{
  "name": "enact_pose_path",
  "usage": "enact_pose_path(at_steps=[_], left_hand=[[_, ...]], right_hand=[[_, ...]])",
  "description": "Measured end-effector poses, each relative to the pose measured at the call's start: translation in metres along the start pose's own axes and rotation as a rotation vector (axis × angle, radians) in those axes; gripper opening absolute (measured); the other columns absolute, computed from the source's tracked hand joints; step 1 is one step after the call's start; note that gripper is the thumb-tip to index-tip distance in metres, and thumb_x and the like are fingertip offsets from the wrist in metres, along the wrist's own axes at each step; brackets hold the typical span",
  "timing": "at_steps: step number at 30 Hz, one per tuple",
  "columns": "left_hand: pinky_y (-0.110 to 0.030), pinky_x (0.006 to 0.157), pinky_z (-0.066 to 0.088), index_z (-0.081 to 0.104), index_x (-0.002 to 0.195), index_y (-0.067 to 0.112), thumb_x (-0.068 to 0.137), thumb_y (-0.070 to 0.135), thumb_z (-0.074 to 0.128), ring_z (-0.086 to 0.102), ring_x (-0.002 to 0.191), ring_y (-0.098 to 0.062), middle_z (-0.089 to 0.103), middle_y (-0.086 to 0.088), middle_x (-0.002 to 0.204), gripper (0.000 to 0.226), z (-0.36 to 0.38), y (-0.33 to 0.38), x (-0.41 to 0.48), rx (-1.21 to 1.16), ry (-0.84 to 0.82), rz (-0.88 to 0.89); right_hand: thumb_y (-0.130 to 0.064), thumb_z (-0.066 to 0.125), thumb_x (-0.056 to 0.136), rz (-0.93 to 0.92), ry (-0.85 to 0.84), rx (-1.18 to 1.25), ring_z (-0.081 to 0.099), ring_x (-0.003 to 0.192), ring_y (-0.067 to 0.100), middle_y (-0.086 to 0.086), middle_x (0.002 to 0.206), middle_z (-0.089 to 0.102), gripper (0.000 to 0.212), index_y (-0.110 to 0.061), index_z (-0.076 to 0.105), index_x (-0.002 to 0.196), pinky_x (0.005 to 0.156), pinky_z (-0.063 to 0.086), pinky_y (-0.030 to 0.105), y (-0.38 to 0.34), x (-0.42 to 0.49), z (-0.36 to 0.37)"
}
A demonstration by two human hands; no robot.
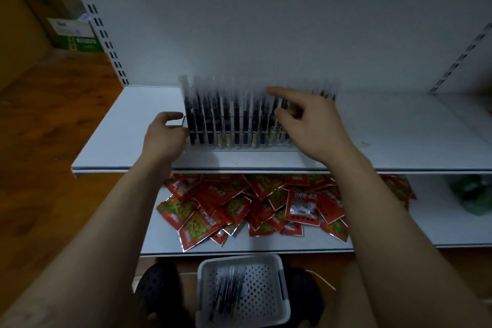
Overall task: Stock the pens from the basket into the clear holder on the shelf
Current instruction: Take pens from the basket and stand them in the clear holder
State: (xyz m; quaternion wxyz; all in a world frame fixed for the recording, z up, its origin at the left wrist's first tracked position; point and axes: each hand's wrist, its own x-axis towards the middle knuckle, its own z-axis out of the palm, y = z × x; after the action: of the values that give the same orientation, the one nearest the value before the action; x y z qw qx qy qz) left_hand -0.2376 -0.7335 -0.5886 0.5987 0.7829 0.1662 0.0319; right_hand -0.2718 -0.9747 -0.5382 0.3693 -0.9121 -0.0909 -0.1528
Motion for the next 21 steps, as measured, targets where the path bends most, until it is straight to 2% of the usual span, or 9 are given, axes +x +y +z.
enact_pose_path(at_steps=[2,5,8,10,11,13,15,17,21], left_hand=[[-0.039,0.081,0.051,0.053,0.129,0.021,0.094,0.009,0.054,0.055,0.076,-0.013,0.062,-0.006,0.101,0.037,-0.001,0.0,0.0,-0.016,0.004,-0.006],[-0.038,0.083,0.051,0.052,0.129,0.021,0.094,0.011,0.056,0.055,0.078,-0.012,0.061,-0.006,0.105,0.037,-0.001,0.0,-0.001,-0.009,0.017,-0.001],[-0.04,0.087,0.052,0.051,0.13,0.02,0.094,0.013,0.058,0.057,0.084,-0.014,0.061,-0.004,0.109,0.038,-0.002,-0.004,-0.007,0.002,0.012,0.002],[-0.04,0.087,0.052,0.05,0.13,0.019,0.093,0.014,0.06,0.059,0.092,-0.018,0.06,-0.004,0.114,0.039,-0.003,-0.009,-0.018,0.001,0.005,0.001],[-0.039,0.086,0.052,0.05,0.13,0.019,0.093,0.015,0.061,0.059,0.095,-0.021,0.06,-0.004,0.116,0.039,-0.003,-0.012,-0.024,0.006,0.01,0.001],[-0.041,0.087,0.051,0.049,0.13,0.019,0.092,0.018,0.062,0.059,0.102,-0.024,0.058,-0.003,0.119,0.039,-0.006,-0.019,-0.04,0.018,0.02,-0.008],[-0.04,0.083,0.053,0.051,0.126,0.02,0.093,0.022,0.061,0.059,0.102,-0.024,0.059,-0.001,0.117,0.034,-0.008,-0.029,-0.057,0.024,0.001,-0.011],[-0.035,0.078,0.054,0.055,0.118,0.021,0.094,0.022,0.06,0.061,0.097,-0.021,0.062,0.0,0.109,0.025,-0.009,-0.042,-0.076,0.05,-0.05,0.006],[-0.021,0.066,0.048,0.059,0.105,0.019,0.092,0.015,0.061,0.061,0.084,-0.012,0.062,0.004,0.092,0.013,-0.004,-0.079,-0.109,0.215,-0.222,0.053]], right_hand=[[-0.021,0.055,0.095,0.02,0.032,0.032,0.05,0.057,0.015,0.008,0.065,0.053,0.041,-0.04,0.055,0.132,0.065,0.048,0.023,0.004,-0.005,-0.002],[-0.018,0.058,0.094,0.027,0.07,0.107,0.053,0.062,0.017,0.003,0.071,0.054,0.05,-0.041,0.048,0.138,0.071,0.051,0.026,0.003,-0.017,-0.004],[-0.018,0.059,0.094,0.058,0.051,0.147,0.059,0.066,0.025,0.01,0.076,0.06,0.037,-0.035,0.058,0.127,0.072,0.056,0.036,0.001,-0.028,-0.003],[-0.019,0.059,0.094,0.094,-0.037,0.164,0.061,0.069,0.031,0.014,0.079,0.062,0.025,-0.03,0.065,0.115,0.071,0.057,0.044,-0.001,-0.036,0.0],[-0.02,0.058,0.095,0.115,-0.099,0.156,0.062,0.07,0.032,0.015,0.082,0.063,0.021,-0.029,0.066,0.112,0.069,0.057,0.043,-0.002,-0.041,0.002],[-0.024,0.057,0.096,0.143,-0.242,0.097,0.062,0.069,0.028,0.011,0.084,0.065,0.02,-0.028,0.065,0.114,0.062,0.053,0.035,-0.004,-0.051,0.007],[-0.029,0.057,0.096,0.15,-0.379,-0.001,0.059,0.064,0.016,0.005,0.084,0.065,0.023,-0.028,0.064,0.118,0.054,0.044,0.021,-0.005,-0.06,0.015],[-0.032,0.058,0.095,0.151,-0.491,-0.075,0.057,0.069,0.01,0.0,0.088,0.064,0.027,-0.027,0.063,0.12,0.057,0.041,0.02,-0.007,-0.071,0.026],[-0.032,0.061,0.092,0.157,-0.737,-0.198,0.059,0.089,0.013,-0.001,0.108,0.064,0.034,-0.02,0.061,0.124,0.075,0.044,0.025,-0.004,-0.097,0.056]])
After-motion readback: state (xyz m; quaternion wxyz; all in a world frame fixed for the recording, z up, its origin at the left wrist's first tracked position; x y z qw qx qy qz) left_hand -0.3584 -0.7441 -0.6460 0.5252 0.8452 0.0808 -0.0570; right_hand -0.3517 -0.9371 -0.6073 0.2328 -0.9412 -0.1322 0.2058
